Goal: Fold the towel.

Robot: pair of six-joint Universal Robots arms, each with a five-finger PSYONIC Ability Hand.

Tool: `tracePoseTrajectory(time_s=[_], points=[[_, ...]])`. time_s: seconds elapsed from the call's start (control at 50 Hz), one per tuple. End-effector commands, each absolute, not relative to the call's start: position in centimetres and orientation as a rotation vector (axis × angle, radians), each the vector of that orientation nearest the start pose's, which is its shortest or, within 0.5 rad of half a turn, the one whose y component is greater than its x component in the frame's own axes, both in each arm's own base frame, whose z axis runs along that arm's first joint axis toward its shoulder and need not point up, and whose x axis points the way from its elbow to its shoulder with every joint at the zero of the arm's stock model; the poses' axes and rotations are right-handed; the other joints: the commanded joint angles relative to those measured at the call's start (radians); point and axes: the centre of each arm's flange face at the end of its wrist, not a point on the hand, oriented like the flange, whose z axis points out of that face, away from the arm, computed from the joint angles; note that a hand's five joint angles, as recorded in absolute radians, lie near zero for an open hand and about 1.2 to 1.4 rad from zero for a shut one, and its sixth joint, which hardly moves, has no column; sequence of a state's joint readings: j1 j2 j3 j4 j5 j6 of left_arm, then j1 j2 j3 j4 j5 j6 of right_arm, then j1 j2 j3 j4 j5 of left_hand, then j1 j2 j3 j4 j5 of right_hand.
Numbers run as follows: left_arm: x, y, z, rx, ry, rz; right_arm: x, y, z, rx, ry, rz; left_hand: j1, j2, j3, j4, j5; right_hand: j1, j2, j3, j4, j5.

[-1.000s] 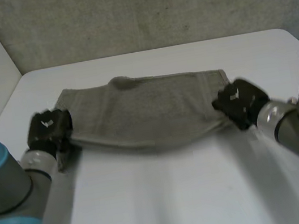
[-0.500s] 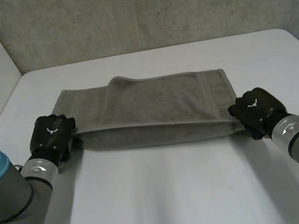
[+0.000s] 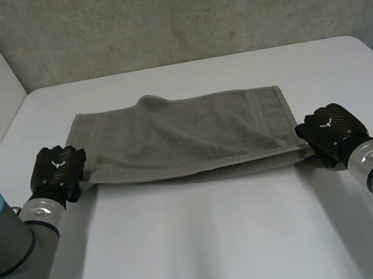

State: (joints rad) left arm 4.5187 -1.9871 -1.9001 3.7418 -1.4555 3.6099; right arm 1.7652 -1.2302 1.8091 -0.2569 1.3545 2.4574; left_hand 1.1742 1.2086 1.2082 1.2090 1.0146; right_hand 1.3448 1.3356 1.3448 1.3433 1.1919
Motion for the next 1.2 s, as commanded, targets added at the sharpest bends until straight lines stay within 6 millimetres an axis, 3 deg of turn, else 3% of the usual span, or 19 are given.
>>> tracePoseTrajectory(time_s=[0.02, 0.2, 0.24, 0.28, 0.32, 0.34, 0.38, 0.4, 0.42, 0.5, 0.62, 0.7, 0.9, 0.98, 1.06, 1.1, 1.12, 1.16, 1.2], points=[[-20.2, -30.0, 13.2, 0.856, 2.143, -1.990, 20.9, -28.3, 15.5, -1.303, 2.294, -1.905, 0.222, 0.188, 0.188, 0.187, 0.207, 0.052, 0.061, 0.051, 0.053, 0.030], [-20.2, -29.9, 13.5, 0.857, 2.144, -1.986, 20.7, -28.8, 15.9, -1.300, 2.291, -1.927, 0.222, 0.188, 0.188, 0.187, 0.207, 0.052, 0.061, 0.051, 0.053, 0.030], [-19.9, -29.7, 14.4, 0.850, 2.135, -1.988, 20.6, -28.9, 16.2, -1.300, 2.295, -1.934, 0.222, 0.188, 0.188, 0.187, 0.207, 0.052, 0.061, 0.051, 0.053, 0.030], [-19.1, -29.2, 17.0, 0.837, 2.092, -1.990, 20.5, -29.1, 16.9, -1.301, 2.287, -1.958, 0.222, 0.188, 0.188, 0.187, 0.207, 0.052, 0.061, 0.051, 0.053, 0.030], [-18.7, -28.7, 18.1, 0.834, 2.071, -1.990, 20.0, -29.2, 19.7, -1.291, 2.258, -2.040, 0.222, 0.188, 0.188, 0.187, 0.207, 0.052, 0.061, 0.051, 0.053, 0.030], [-18.7, -28.7, 18.1, 0.834, 2.070, -1.990, 19.9, -29.2, 19.7, -1.291, 2.258, -2.041, 0.222, 0.188, 0.188, 0.187, 0.207, 0.052, 0.061, 0.051, 0.053, 0.030], [-18.0, -27.6, 20.7, 0.833, 2.012, -2.009, 18.8, -28.9, 23.6, -1.275, 2.229, -2.123, 0.222, 0.188, 0.188, 0.187, 0.207, 0.052, 0.061, 0.051, 0.053, 0.030], [-18.0, -27.6, 20.7, 0.833, 2.011, -2.009, 18.8, -28.9, 23.6, -1.275, 2.229, -2.123, 0.222, 0.188, 0.188, 0.187, 0.207, 0.052, 0.061, 0.051, 0.053, 0.030], [-17.8, -26.5, 22.4, 0.845, 1.968, -2.040, 18.1, -28.6, 25.3, -1.281, 2.228, -2.127, 0.222, 0.188, 0.188, 0.187, 0.207, 0.052, 0.061, 0.051, 0.053, 0.030], [-17.8, -23.0, 25.5, 0.924, 1.913, -2.089, 16.8, -27.3, 27.6, -1.375, 2.278, -1.961, 0.222, 0.188, 0.188, 0.187, 0.207, 0.052, 0.061, 0.051, 0.053, 0.030], [-17.7, -20.4, 25.7, 1.000, 1.968, -2.029, 15.7, -25.6, 27.9, -1.521, 2.332, -1.730, 0.222, 0.188, 0.188, 0.187, 0.207, 0.052, 0.061, 0.051, 0.053, 0.030], [-17.8, -19.7, 24.0, 1.083, 2.014, -1.932, 15.5, -24.5, 27.9, -1.691, 2.306, -1.603, 0.222, 0.188, 0.188, 0.187, 0.207, 0.052, 0.061, 0.051, 0.053, 0.030], [-18.5, -24.0, 20.3, 1.127, 2.031, -1.882, 15.7, -27.6, 25.2, -1.681, 2.339, -1.479, 0.222, 0.188, 0.188, 0.187, 0.207, 0.052, 0.061, 0.051, 0.053, 0.030], [-20.3, -27.5, 19.0, 1.156, 1.990, -1.930, 18.0, -29.9, 23.8, -1.695, 2.350, -1.473, 0.222, 0.188, 0.188, 0.187, 0.207, 0.052, 0.061, 0.051, 0.053, 0.030], [-21.8, -29.9, 18.4, 1.175, 1.952, -1.967, 19.8, -32.1, 23.0, -1.695, 2.365, -1.551, 0.222, 0.188, 0.188, 0.187, 0.207, 0.052, 0.061, 0.051, 0.053, 0.030], [-22.5, -32.7, 18.0, 1.142, 1.923, -1.984, 20.6, -34.8, 22.2, -1.657, 2.379, -1.667, 0.222, 0.188, 0.188, 0.187, 0.207, 0.052, 0.061, 0.051, 0.053, 0.030], [-22.5, -32.8, 18.0, 1.141, 1.923, -1.985, 20.6, -34.8, 22.2, -1.656, 2.379, -1.668, 0.222, 0.188, 0.188, 0.187, 0.207, 0.052, 0.061, 0.051, 0.053, 0.030], [-23.2, -35.5, 17.4, 1.114, 1.903, -2.005, 21.3, -37.6, 21.3, -1.590, 2.369, -1.804, 0.222, 0.188, 0.188, 0.187, 0.207, 0.052, 0.061, 0.051, 0.053, 0.030], [-23.7, -36.6, 17.2, 1.104, 1.888, -2.023, 22.1, -38.6, 21.2, -1.564, 2.331, -1.885, 0.222, 0.188, 0.188, 0.187, 0.207, 0.052, 0.061, 0.051, 0.053, 0.030]])
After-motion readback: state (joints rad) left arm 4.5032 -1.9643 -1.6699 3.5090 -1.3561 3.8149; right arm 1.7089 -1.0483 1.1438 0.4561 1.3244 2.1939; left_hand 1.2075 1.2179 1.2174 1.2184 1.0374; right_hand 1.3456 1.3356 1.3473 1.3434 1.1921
